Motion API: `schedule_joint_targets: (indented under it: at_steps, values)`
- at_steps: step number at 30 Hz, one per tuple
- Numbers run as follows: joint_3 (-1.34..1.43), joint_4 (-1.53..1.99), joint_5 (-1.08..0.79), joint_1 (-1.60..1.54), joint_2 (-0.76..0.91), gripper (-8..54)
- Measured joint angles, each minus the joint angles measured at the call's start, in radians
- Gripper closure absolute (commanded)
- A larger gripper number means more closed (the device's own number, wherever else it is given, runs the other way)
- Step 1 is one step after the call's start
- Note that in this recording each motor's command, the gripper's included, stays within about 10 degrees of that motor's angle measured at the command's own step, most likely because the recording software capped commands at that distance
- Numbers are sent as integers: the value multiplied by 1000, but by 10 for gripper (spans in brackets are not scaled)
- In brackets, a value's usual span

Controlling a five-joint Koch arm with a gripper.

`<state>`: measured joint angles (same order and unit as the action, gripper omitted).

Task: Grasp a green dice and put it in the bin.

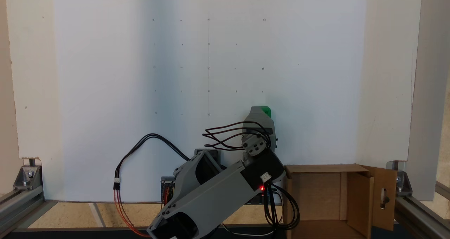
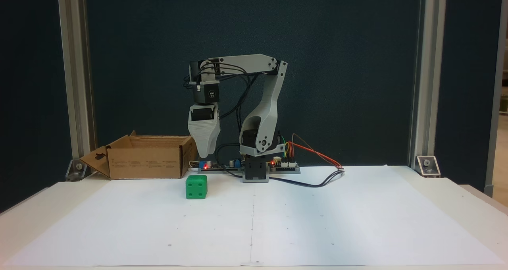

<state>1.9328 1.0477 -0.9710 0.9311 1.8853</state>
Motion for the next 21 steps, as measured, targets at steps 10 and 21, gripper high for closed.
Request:
schedule_joint_targets:
  at_steps: [10, 21]
  values:
    - [18, -55, -2, -20, -18, 4]
    - [49, -143, 0, -9, -64, 6]
